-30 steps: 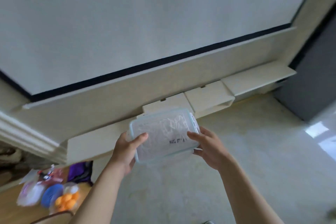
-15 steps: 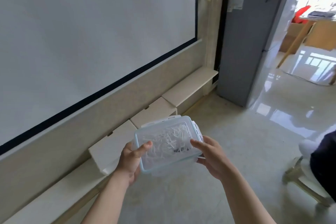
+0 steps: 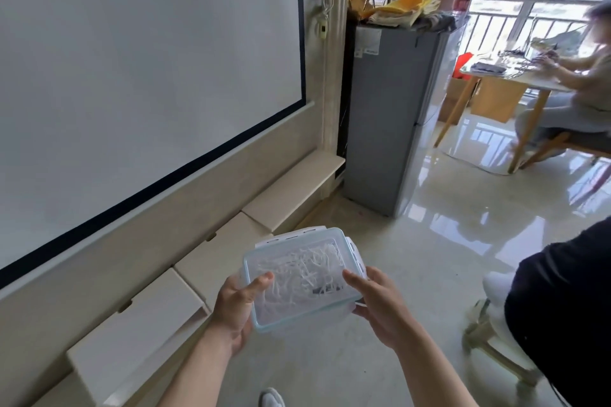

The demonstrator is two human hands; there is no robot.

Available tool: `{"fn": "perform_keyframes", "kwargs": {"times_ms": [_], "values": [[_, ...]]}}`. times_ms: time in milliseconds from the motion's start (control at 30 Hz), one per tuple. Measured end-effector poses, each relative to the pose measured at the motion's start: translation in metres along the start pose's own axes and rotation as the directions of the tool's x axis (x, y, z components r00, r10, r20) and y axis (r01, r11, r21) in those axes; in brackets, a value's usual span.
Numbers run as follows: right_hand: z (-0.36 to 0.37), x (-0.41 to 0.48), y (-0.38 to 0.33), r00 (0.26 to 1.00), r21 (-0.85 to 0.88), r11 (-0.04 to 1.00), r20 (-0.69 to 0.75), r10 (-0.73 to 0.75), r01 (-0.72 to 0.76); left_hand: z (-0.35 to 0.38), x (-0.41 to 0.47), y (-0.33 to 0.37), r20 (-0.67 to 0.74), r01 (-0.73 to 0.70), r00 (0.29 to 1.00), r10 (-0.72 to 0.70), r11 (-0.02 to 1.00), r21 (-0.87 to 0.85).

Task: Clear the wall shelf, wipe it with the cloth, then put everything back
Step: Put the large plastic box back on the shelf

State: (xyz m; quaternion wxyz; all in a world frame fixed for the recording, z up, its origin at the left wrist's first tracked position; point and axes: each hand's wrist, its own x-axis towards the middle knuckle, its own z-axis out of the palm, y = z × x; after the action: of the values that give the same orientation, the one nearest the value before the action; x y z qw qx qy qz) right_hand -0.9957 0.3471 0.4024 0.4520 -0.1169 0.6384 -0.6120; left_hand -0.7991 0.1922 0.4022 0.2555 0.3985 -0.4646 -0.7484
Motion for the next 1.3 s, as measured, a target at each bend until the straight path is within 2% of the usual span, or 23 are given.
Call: {"fn": "perform_keyframes", "kwargs": {"times_ms": [400,733,1033,1300], "values": [[0.063,0.17,-0.07,0.992,0.018,0.999,-0.113,0.048,-0.046,-0.027,0.205,0.052,-0.005,0.064,0.998,-0.064,0.997,-0.05],[0.061,0.315,-0.118,0.984,-0.021,0.993,-0.138,0.109,-0.113,-0.006,0.333,0.068,-0.049,0.125,0.99,-0.13,0.988,-0.089],[0.004,0.536,-0.171,0.989,-0.132,0.981,-0.027,0.142,-0.145,0.072,0.492,0.064,-0.152,0.233,0.956,-0.252,0.963,-0.133],[-0.036,0.745,-0.179,0.965,-0.212,0.945,0.033,0.262,-0.249,0.133,0.656,0.034,-0.355,0.342,0.85,-0.39,0.92,-0.192]]}}
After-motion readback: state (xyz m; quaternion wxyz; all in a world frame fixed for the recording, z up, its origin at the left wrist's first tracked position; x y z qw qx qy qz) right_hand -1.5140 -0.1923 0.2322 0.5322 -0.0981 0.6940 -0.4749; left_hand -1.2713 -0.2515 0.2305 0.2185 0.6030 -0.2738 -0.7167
